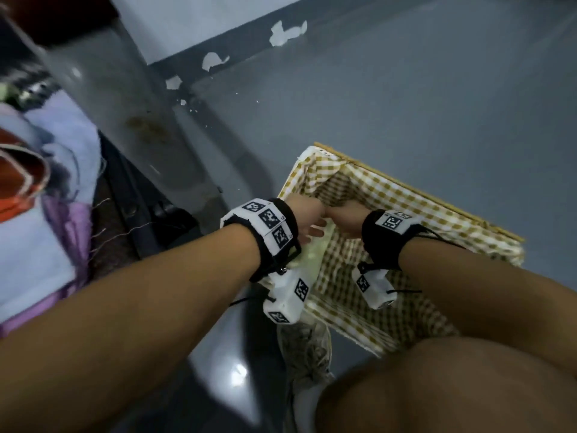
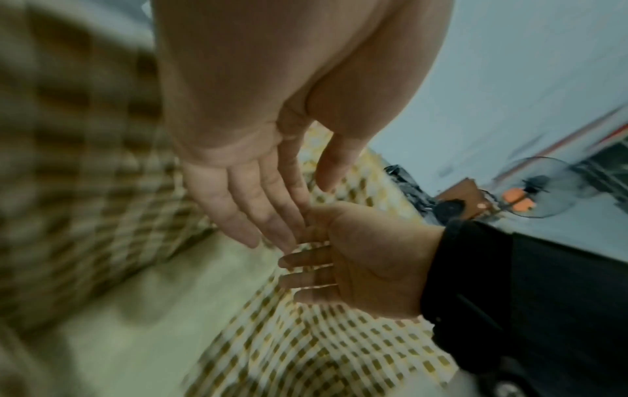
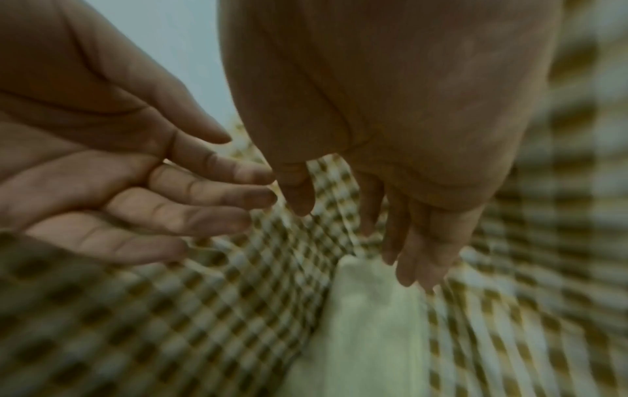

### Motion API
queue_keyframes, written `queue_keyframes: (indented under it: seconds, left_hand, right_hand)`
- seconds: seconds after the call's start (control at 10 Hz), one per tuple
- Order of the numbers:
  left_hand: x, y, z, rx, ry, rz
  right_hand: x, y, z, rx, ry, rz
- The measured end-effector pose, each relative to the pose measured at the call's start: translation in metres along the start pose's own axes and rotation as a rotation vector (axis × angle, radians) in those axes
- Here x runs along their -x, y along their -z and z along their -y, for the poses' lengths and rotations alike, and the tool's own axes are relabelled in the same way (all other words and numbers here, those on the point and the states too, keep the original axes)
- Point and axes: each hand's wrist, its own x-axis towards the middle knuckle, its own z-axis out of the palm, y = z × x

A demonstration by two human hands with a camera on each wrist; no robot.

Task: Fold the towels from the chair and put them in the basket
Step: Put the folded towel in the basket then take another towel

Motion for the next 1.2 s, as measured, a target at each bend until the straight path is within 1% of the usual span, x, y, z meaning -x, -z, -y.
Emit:
queue_keyframes:
  seconds: [0.1, 0.2, 0.3, 0.4, 0.5, 0.6, 0.7, 0.8, 0.9, 1.0, 1.1, 1.2]
  left_hand:
    - [0.045, 0.025, -0.009, -0.055, -0.175, -0.086]
    - [0.111, 0.07, -0.007, -0.113, -0.31, -0.093]
    - [0.184, 0.126, 0.009, -0.136, -0.409, -0.12]
    - [0.25, 0.185, 0.038, -0.186, -0.468, -0.264]
    - [0.297, 0.238, 0.085, -0.177, -0.494, -0.492]
    - [0.32, 0.274, 0.138, -0.387, -0.465, -0.77]
    - [0.322, 0.298, 0.182, -0.514, -0.375, -0.925]
    - [0.31, 0.315, 0.213, -0.499, -0.318, -1.026]
    - [0.296, 0.331, 0.229, -0.481, -0.266, -1.105]
    - [0.287, 0.344, 0.233, -0.331, -0.268, -1.16]
    - [0.281, 0.351, 0.234, -0.308, -0.267, -1.224]
    - [0.279, 0.355, 0.232, -0.364, -0.328, -1.291]
  right_hand:
    - [0.072, 0.007, 0.05, 0.001, 0.096, 0.052]
    - [0.117, -0.003, 0.091, 0.022, 0.203, 0.135]
    - [0.173, -0.03, 0.149, 0.153, 0.364, 0.245]
    - [0.221, -0.073, 0.205, 0.266, 0.479, 0.404]
    - [0.257, -0.127, 0.258, 0.359, 0.621, 0.431]
    - [0.277, -0.181, 0.301, 0.447, 0.754, 0.374]
    - [0.272, -0.224, 0.328, 0.547, 0.925, 0.177]
    - [0.248, -0.247, 0.332, 0.592, 1.022, -0.043]
    - [0.218, -0.257, 0.329, 0.657, 1.001, -0.133]
    - [0.197, -0.263, 0.337, 0.717, 0.966, -0.163]
    - [0.186, -0.265, 0.349, 0.719, 0.979, -0.197]
    - [0.185, -0.262, 0.357, 0.599, 1.025, -0.26]
